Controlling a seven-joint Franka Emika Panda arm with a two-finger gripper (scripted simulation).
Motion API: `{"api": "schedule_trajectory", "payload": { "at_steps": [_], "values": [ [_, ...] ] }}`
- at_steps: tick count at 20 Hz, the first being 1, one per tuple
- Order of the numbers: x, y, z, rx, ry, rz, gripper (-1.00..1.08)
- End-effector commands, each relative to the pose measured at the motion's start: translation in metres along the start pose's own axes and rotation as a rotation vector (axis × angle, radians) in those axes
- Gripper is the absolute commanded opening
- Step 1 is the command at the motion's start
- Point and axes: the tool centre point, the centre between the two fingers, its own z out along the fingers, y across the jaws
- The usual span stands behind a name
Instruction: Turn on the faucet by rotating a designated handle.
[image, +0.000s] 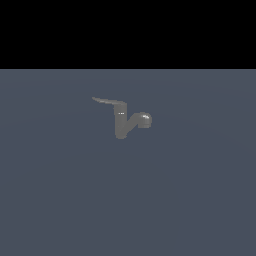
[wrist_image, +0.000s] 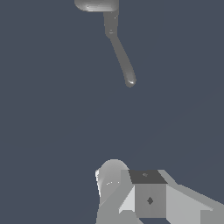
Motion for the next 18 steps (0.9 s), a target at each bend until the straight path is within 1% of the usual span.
{"api": "schedule_trajectory", "payload": {
  "at_steps": [1,4,10,14,18],
  "values": [
    [0.0,0.0,0.0,0.0,0.0,0.0,-1.0],
    [0.001,0.004,0.0,0.001,-0.002,0.006,-1.0],
    [0.004,0.019,0.001,0.0,-0.01,0.024,-1.0],
    [0.003,0.019,0.001,0.0,-0.01,0.023,-1.0],
    [0.009,0.018,0.001,0.006,-0.01,0.036,-1.0]
  ]
}}
